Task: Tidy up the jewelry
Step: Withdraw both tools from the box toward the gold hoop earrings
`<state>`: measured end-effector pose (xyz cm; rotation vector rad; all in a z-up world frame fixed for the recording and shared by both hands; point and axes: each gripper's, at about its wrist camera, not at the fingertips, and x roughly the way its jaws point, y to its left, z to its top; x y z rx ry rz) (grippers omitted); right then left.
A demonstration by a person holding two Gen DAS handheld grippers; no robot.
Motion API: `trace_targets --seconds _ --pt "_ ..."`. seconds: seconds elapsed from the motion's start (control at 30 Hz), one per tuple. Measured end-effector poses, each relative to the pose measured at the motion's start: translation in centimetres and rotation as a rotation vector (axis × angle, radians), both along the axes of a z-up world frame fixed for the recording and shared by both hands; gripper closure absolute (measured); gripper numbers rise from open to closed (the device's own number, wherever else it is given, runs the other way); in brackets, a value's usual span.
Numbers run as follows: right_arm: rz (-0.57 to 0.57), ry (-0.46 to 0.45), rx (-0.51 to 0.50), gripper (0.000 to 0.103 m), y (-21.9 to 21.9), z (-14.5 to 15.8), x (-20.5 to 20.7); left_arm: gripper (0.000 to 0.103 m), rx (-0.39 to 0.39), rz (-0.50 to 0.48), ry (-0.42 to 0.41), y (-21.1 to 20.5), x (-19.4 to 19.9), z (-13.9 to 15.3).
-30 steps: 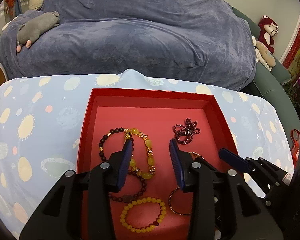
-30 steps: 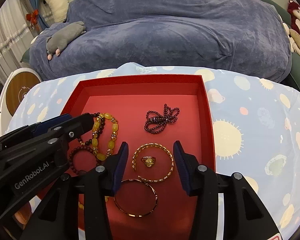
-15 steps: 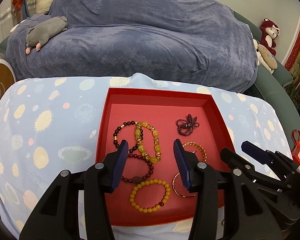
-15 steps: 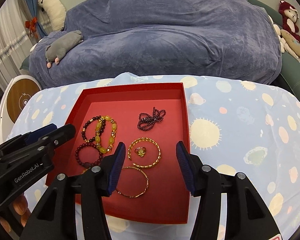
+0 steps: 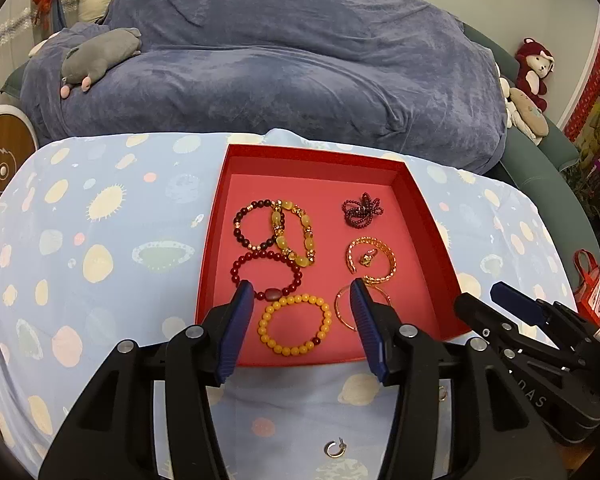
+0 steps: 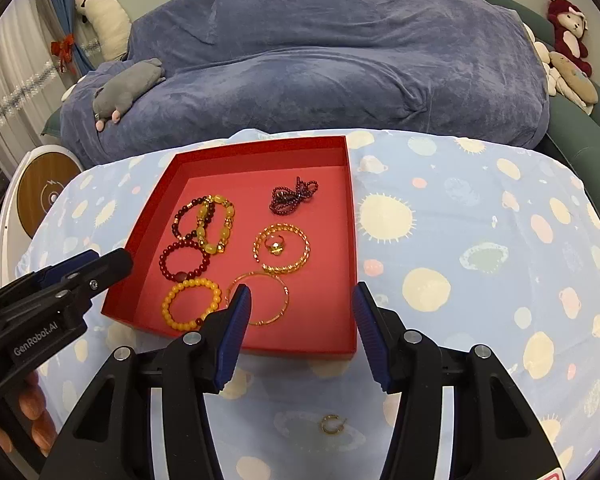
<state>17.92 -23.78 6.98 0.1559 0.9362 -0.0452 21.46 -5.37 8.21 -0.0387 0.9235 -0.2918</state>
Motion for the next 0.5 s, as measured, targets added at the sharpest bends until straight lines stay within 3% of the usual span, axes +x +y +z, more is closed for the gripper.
trace_targets --seconds 0.27,0.5 --pt "-0.038 0.066 -0.002 0.052 -1.4 -2.6 -4.3 0.054 -0.009 0.006 0.010 1.5 -3.5 -0.8" --pt "-0.050 0.131 -0.002 0.052 -1.4 -5.9 -6.2 0.052 0.008 0.005 0.053 1.9 -6.4 -3.2"
